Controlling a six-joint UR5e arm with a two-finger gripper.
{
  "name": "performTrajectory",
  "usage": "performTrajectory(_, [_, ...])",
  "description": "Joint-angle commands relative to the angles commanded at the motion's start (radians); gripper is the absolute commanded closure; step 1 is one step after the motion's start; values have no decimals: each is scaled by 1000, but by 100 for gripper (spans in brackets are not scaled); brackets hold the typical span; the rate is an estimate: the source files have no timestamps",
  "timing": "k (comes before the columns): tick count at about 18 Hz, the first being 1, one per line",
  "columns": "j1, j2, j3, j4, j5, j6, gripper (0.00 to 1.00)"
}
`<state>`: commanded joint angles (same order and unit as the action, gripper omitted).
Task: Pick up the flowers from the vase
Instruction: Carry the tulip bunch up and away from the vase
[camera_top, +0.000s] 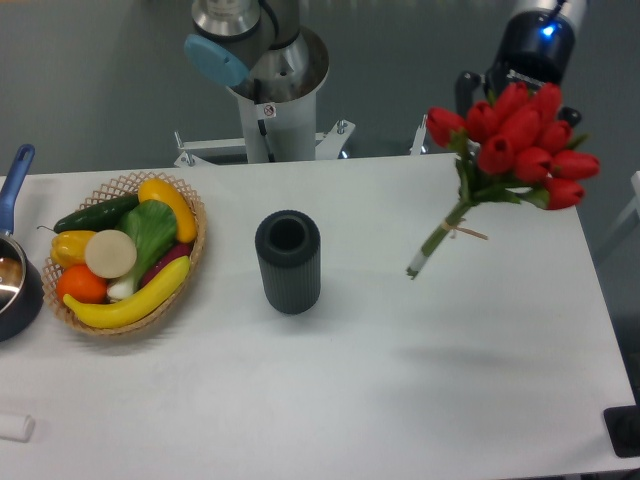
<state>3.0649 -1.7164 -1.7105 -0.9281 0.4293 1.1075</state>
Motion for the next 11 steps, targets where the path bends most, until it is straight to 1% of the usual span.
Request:
performTrajectory(4, [-3, -28, 11, 8, 23, 2, 59])
performTrajectory(7, [-11, -28, 12, 12, 58, 0, 59])
performTrajectory(11, [-14, -23, 11, 12, 60, 2, 59])
